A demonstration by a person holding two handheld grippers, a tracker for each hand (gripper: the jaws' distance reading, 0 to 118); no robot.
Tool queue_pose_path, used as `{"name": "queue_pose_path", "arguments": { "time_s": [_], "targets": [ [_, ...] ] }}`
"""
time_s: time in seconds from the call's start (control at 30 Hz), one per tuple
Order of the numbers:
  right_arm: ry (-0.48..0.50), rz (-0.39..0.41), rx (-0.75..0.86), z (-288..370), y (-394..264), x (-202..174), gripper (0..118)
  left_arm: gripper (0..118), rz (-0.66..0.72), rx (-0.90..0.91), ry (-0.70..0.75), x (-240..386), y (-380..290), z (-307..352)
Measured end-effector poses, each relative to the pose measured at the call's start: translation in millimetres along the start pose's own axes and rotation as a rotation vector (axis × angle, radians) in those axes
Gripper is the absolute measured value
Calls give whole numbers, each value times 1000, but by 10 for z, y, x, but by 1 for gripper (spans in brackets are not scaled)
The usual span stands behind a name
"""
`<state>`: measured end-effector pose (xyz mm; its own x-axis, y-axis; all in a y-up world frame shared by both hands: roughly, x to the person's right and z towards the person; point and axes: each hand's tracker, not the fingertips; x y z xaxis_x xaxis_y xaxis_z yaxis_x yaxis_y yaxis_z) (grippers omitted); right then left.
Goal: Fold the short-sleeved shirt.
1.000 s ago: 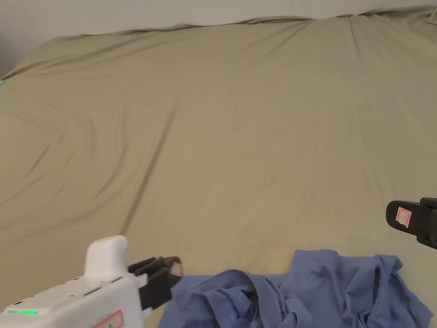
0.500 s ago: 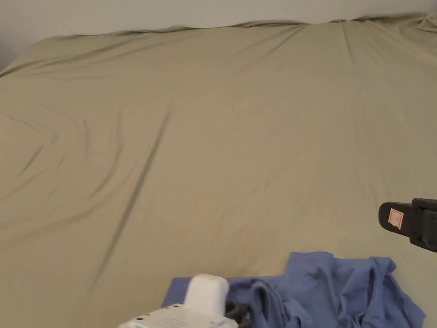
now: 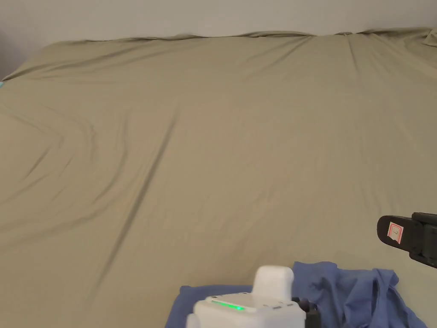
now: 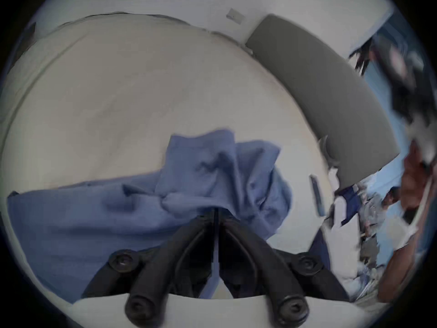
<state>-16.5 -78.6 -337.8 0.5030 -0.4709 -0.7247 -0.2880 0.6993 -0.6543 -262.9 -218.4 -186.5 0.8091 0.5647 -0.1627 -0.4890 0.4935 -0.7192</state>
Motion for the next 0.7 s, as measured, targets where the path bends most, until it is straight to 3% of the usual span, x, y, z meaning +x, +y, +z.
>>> {"name": "queue_pose_path", "arguments": {
  "time_s": [0.1,0.13,0.17,0.2,0.27,0.37,0.53,0.57,0.7],
  "targets": [
    [27,15,4,2,8,-28,3,4,104,148,-137,-263,163,680],
    [40,19,9,3,12,-29,3,23,100,180,-185,-406,181,909],
    [67,19,20,7,16,-27,3,77,84,196,-204,-575,217,1133],
    [107,7,29,8,19,-21,3,118,75,185,-177,-694,218,1258],
    [154,-5,42,5,23,-2,3,118,50,220,-100,-1077,198,1490],
    [129,7,41,-21,20,-29,3,118,58,49,100,-1633,206,1564],
    [124,18,17,-44,-16,-65,3,118,90,-110,94,-1928,86,1174],
    [101,33,7,-48,-23,-83,3,118,84,-139,123,-1918,45,1070],
    [-1,64,-21,-53,-29,-127,3,113,30,-103,16,-1651,10,863]
  ]
}}
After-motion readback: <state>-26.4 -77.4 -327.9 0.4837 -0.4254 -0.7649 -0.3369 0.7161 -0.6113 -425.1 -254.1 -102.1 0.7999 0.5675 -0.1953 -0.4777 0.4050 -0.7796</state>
